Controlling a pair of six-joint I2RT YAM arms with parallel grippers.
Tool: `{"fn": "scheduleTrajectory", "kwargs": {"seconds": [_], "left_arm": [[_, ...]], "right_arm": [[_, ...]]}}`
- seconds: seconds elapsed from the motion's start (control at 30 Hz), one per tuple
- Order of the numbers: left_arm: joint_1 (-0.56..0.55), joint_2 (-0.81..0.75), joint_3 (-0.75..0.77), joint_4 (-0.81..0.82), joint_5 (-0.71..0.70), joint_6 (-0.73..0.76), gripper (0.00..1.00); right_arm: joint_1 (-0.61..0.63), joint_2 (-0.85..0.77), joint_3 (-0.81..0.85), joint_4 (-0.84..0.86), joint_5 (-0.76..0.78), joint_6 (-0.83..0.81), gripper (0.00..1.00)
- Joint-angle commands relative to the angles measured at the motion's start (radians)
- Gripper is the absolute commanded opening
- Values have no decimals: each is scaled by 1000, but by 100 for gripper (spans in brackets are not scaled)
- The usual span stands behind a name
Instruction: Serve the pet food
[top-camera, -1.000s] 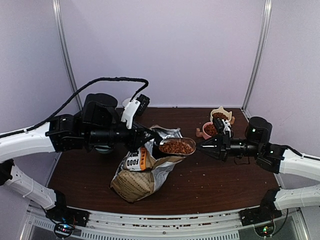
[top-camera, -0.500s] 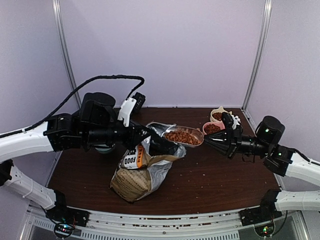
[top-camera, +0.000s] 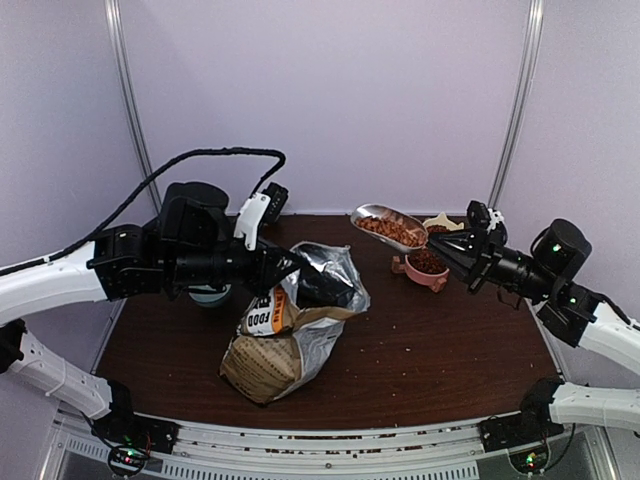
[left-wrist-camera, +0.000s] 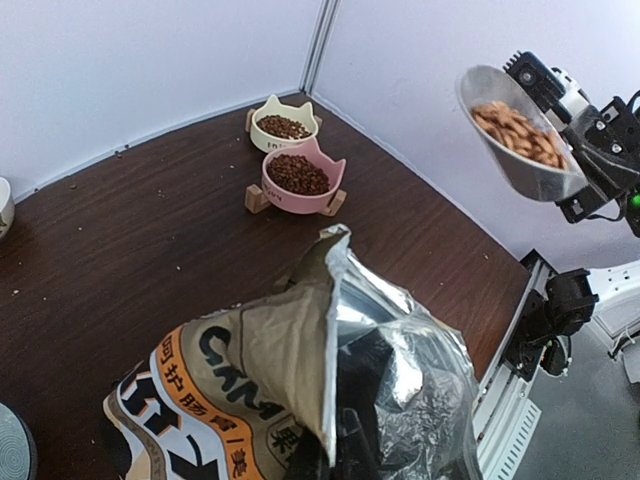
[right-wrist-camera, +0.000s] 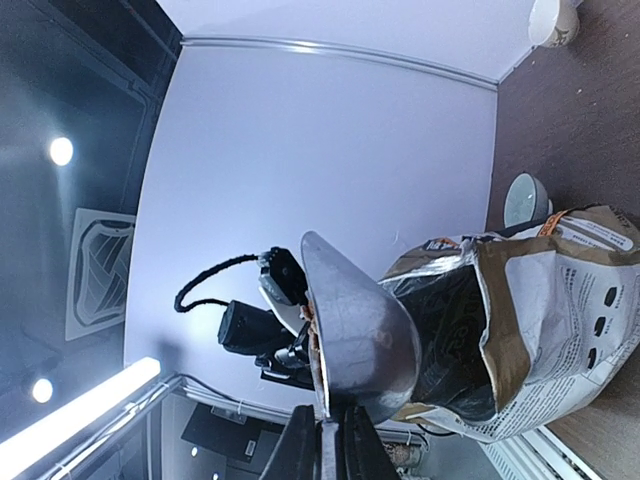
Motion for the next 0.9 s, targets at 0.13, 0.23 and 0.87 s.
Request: {"fn": "scheduleTrajectory", "kwargs": {"seconds": [0.13, 0.23, 0.87], "left_arm": [[16, -65, 0, 134, -17, -9, 0], [20, -77, -8, 131, -21, -7, 0], [35, -83, 12, 116, 26, 29, 0]], "right_arm": [[-220, 29, 50, -59, 77, -21, 0], [-310, 75, 81, -110, 94, -81, 0], [-662, 509, 334, -282, 138, -409, 0]]}}
